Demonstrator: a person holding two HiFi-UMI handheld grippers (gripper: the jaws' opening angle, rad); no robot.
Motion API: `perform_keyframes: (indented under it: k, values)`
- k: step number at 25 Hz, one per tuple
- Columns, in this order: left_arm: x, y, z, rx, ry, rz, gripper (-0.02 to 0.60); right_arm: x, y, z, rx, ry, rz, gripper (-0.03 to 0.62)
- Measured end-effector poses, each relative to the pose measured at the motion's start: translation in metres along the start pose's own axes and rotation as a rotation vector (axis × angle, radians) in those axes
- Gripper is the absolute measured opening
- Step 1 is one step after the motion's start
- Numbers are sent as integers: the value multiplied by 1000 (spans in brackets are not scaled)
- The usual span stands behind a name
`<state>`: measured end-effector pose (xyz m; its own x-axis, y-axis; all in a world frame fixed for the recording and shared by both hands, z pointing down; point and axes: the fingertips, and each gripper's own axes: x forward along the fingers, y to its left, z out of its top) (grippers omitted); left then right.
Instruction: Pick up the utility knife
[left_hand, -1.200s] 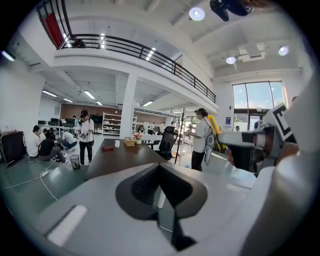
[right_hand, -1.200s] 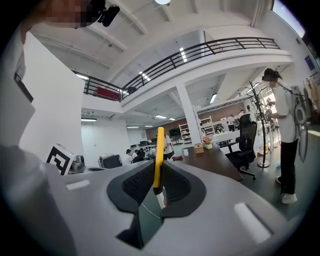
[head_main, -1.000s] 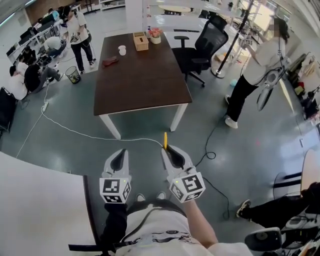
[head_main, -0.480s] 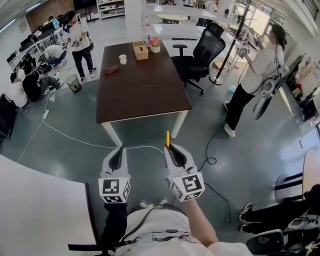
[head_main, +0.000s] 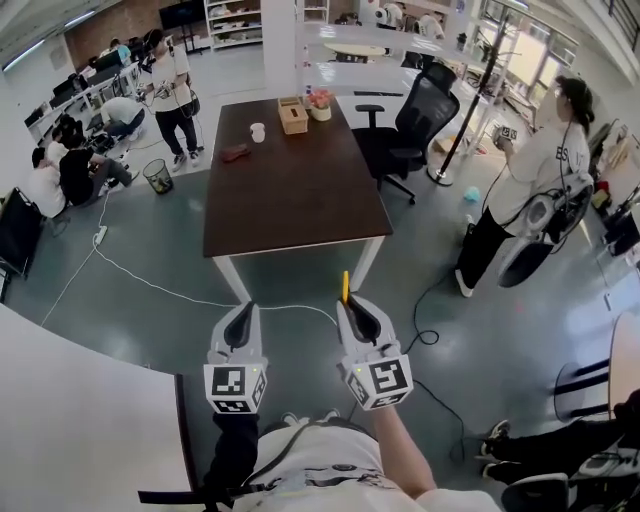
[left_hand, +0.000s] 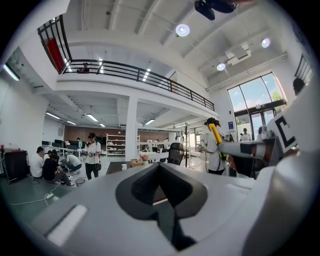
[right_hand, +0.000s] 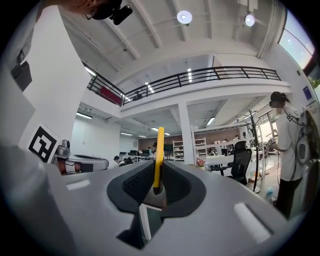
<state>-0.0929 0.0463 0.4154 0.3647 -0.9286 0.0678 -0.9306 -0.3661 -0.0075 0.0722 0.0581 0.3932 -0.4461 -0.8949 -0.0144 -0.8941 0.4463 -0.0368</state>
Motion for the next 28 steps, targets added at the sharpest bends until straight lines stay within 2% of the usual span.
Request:
perform_keyframes:
  k: [28]
  values:
    - [16, -2, -12, -3, 21, -15, 0, 5, -8, -11, -29, 26, 1, 48]
